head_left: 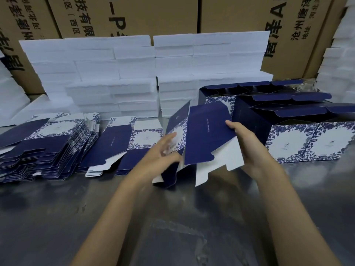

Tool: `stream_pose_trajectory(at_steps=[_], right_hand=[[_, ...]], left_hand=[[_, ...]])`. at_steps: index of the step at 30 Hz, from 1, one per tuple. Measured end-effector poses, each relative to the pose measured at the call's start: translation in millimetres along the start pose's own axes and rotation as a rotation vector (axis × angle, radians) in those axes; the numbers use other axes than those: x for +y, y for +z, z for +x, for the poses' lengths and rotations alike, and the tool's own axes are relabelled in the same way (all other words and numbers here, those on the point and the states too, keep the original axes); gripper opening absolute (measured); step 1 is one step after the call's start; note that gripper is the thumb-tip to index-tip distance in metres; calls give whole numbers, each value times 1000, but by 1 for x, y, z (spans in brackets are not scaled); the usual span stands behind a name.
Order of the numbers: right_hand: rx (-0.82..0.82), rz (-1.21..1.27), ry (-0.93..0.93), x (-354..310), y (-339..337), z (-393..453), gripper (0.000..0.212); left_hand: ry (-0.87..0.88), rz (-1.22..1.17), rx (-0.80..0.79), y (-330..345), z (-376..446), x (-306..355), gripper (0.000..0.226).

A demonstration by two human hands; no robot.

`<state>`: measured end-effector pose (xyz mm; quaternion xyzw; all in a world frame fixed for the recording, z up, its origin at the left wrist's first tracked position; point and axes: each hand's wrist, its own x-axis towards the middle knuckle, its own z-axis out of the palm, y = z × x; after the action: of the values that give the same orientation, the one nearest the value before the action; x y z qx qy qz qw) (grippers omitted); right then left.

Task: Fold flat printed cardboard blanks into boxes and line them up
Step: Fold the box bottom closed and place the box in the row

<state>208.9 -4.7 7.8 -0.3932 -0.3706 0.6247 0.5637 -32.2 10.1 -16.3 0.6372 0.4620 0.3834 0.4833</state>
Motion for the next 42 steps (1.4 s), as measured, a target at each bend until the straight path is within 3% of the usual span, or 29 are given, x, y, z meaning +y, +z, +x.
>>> stream_pose_trajectory(at_steps=[2, 4, 9, 13, 16, 20, 24, 28, 31, 33, 42], right_hand=[[-57, 79, -3, 2, 5, -1, 36], [-80, 112, 6, 5, 9, -2, 41], [-139, -79, 0, 14, 14, 3, 59], [-261, -342, -80, 18, 12, 8, 37], [-329, -534, -109, 20, 8, 9, 70], [-124, -688, -150, 31, 13, 16, 78], [-4, -988, -150, 38, 14, 21, 68], [26, -1183, -96, 37, 7, 22, 52], [-2, -1077, -70, 39, 1, 22, 45], [-35, -1003, -48, 40, -3, 21, 44], [70, -1343, -203, 66, -6, 23, 52]], left_hand=[[37, 15, -137, 6, -5, 3, 100], [111, 27, -152, 6, -7, 4, 101], [223, 18, 30, 5, -13, 15, 60], [230, 7, 122, 6, -13, 20, 35], [206, 4, 129, 5, -13, 19, 35], [172, 8, 169, 4, -14, 17, 38], [213, 11, 208, 6, -12, 15, 31], [278, -31, 278, 13, -10, 13, 37], [295, -49, 338, 16, -8, 11, 38], [298, -53, 344, 16, -6, 10, 38], [295, -82, 316, 15, -6, 11, 40]])
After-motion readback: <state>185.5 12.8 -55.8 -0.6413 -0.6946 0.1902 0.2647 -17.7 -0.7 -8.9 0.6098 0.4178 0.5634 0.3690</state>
